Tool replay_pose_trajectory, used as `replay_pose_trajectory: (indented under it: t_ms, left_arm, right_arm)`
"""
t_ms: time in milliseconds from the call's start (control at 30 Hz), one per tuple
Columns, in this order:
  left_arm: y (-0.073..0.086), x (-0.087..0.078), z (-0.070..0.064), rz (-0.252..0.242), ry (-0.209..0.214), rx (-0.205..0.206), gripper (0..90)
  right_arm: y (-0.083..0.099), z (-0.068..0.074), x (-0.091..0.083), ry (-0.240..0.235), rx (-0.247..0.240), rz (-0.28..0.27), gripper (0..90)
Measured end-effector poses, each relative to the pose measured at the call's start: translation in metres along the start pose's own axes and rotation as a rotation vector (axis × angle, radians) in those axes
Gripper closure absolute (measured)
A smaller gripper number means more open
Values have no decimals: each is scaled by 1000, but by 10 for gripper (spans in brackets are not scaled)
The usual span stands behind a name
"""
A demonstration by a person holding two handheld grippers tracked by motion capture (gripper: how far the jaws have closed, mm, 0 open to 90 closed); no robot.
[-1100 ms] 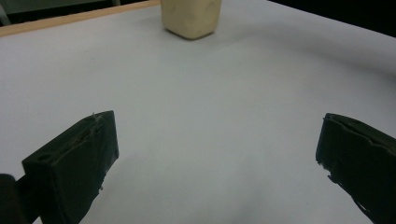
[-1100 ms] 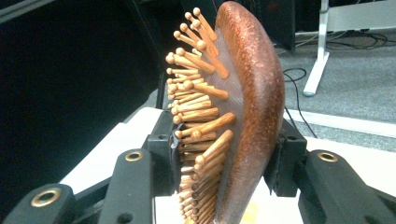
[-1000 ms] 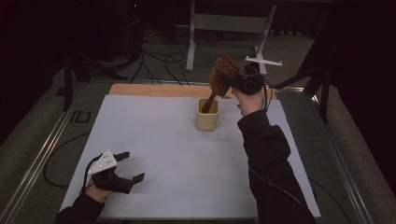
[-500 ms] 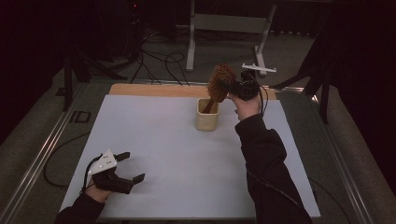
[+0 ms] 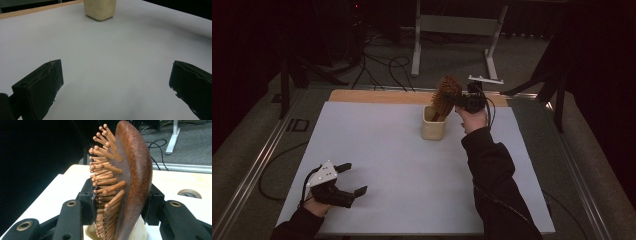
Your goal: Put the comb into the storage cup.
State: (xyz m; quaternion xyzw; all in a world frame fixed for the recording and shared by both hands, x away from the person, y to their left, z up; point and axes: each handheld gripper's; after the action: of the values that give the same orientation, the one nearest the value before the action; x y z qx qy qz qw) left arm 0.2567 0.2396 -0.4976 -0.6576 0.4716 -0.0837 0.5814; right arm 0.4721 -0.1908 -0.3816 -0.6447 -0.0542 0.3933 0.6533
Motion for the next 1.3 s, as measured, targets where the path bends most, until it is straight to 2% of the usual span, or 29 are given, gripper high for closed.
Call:
replay_pose_trajectory:
  t_ms: [500,767,933,1067,1100,1133,1167,1267,1300]
  left_arm:
    - [0,1,0,2,3,0,0]
    - [0,0,0,-1,7,-2,0]
    - [-1,0,0,-2,9,1,0]
    - [-1,-1,0,-4,11,-2,0]
    - [0,-1,0,-6,11,-3,0]
    - [0,-1,0,-6,11,-3,0]
    - [0,-1,1,-6,12,-4,0]
    - [-1,-1,1,-6,12,-4,0]
    - [-1,-1,0,-8,13,-5,0]
  right_arm:
    - [7,-3,5,-23,24,15,533]
    - [11,-11,4,-17,37,18,510]
    - [10,-10,5,-12,17,25,495]
    - [10,-8,6,0,-20,34,422]
    - [10,-8,7,-17,-29,34,298]
    - [10,-8,7,-17,-29,34,298]
    - [9,-7,7,-34,-58,61,109]
    - [9,-6,6,-23,-67,75,83]
    - [8,-5,4,-3,-73,80,78]
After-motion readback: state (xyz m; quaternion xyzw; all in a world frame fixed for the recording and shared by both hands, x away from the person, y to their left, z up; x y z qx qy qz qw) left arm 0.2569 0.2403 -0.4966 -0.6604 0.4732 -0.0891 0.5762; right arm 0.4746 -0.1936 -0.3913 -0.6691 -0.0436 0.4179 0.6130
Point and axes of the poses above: each handheld gripper's, and its own axes: x roughly forward along the jaws, y roughly out of its underside, z roughly to its left, and after that the axes turned 14 degrees about -x, right-handed
